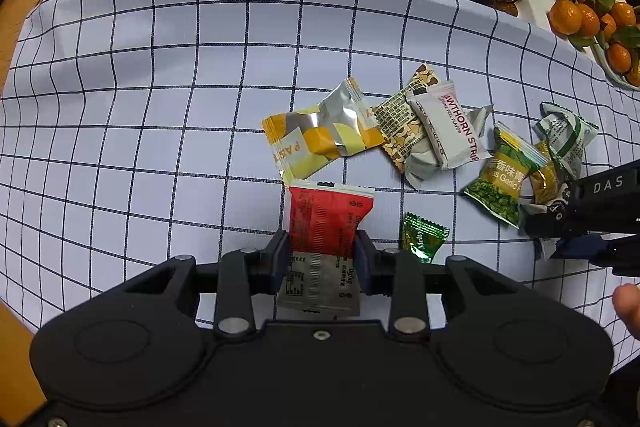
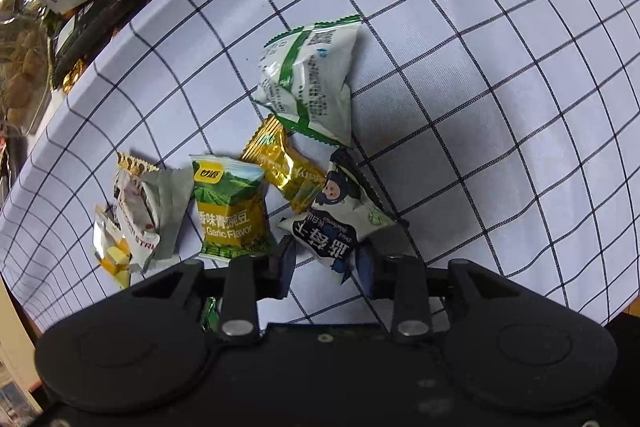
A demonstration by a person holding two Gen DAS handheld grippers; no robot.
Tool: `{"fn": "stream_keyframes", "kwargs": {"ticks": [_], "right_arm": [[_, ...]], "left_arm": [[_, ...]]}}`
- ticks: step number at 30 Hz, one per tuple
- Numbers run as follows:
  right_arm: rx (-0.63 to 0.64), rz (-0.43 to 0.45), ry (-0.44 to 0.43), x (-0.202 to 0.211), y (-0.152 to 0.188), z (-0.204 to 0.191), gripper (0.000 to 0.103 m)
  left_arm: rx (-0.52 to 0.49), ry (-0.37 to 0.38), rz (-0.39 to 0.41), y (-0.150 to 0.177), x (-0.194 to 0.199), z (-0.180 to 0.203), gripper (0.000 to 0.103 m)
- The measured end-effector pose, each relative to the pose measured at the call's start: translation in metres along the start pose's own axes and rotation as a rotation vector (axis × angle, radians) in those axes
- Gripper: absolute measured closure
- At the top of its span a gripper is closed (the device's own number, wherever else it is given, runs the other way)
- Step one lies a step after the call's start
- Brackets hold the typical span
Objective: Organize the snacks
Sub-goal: 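Carry both snacks over the gold tray and open the left tool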
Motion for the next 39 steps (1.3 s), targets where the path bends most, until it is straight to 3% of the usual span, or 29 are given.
{"fn": "stream_keyframes", "kwargs": {"ticks": [2,3,10,15,21,24,29,39], "right_arm": [[0.018,0.028,0.018,0.003,0.004,0.0,0.076],[0.03,0.044,0.032,0.005,0.006,0.001,0.086],[0.086,0.168,0.062,0.026,0.027,0.011,0.086],[0.125,0.277,0.067,0.047,0.049,0.021,0.086],[0.148,0.324,-0.058,0.079,0.082,0.042,0.086],[0.127,0.355,-0.127,0.092,0.11,0.06,0.086],[0.091,0.357,-0.21,0.095,0.167,0.09,0.085],[0.143,0.416,-0.186,0.094,0.274,0.126,0.085]], "left_arm": [[0.009,0.016,-0.006,0.003,0.006,-0.001,0.06],[0.012,0.024,-0.008,0.006,0.006,0.001,0.06],[0.017,0.055,-0.006,0.029,0.023,0.004,0.06],[-0.004,0.017,0.023,0.044,0.037,0.005,0.06],[-0.038,-0.004,0.139,0.068,0.073,0.009,0.06],[-0.026,-0.03,0.188,0.095,0.087,0.01,0.06],[-0.005,-0.002,0.167,0.143,0.092,0.012,0.06],[-0.04,-0.034,0.139,0.225,0.096,0.02,0.06]]}}
Point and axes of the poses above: each gripper's, at about its wrist camera, not at the fingertips, and x roughly against the way its jaws point, z to its right, y to its underside, the point moved 2 cm from there along -x, roughly the way its jaws point, and after that the axes turned 11 degrees about y, right-handed, at the moved point
